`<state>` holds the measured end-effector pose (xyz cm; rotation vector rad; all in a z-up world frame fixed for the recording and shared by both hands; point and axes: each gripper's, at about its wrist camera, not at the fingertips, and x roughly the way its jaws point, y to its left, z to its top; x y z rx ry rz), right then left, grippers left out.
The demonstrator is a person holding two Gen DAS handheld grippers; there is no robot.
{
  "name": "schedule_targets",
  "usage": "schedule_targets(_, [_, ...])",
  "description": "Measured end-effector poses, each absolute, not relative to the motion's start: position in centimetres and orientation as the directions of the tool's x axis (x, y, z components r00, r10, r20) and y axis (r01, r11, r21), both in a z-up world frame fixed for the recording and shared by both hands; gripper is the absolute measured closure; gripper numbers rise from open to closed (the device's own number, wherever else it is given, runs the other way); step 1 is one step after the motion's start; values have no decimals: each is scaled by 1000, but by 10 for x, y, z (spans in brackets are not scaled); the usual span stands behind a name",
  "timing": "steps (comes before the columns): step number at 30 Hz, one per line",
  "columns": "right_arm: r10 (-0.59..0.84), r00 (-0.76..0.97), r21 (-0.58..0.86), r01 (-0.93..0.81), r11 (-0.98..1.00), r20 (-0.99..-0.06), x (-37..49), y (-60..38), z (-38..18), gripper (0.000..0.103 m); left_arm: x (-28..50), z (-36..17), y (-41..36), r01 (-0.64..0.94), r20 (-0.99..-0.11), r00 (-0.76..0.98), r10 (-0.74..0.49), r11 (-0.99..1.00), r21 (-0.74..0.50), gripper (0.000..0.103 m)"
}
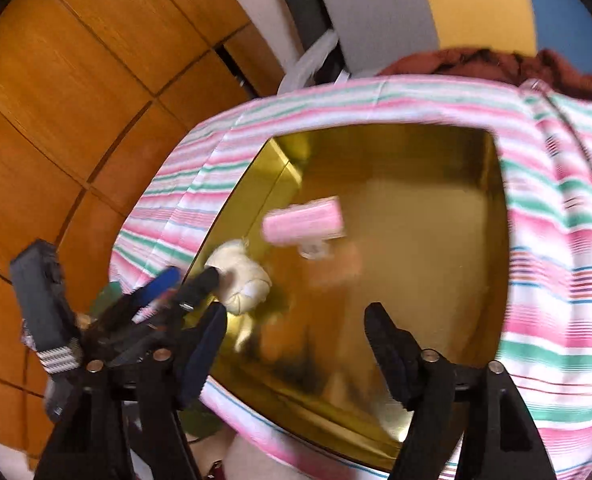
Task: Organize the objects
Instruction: 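Place the knit bundle and pink roller into the gold tray with both tools, then return both tools to the pile and approach the yellow sponge and green box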
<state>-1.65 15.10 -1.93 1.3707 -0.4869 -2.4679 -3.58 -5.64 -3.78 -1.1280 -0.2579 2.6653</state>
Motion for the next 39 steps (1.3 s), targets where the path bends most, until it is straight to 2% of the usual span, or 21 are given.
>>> schedule_targets(7, [-337,-571,381,45,-923,-749,2,172,-6,23,-24,-22,-57,-112,-634,-720,282,-949,-294,22])
schedule_targets(10, [-301,-592,356,26,-934,-748,9,179,-3,23,-21,-19,-48,-158,-614,-714,336,-932,-327,22])
schedule_targets(14, [-240,-630,314,-6,-949,-738,22,196,-2,23,-12,-16,-23,-249,-602,-695,393,-917,-311,21])
schedule_targets(20, [-82,-683,130,-18,-991,-725,41,214,-7,19,4,-16,15,-374,-599,-647,471,-881,-289,21])
schedule_targets(29, [-121,-635,272,-145,-951,-763,58,279,-26,13,26,-17,68,-510,-620,-561,548,-819,-263,21])
schedule_targets(39, [82,-615,131,-293,-947,-784,90,359,-27,11,47,-19,129,-632,-664,-450,597,-738,-236,21])
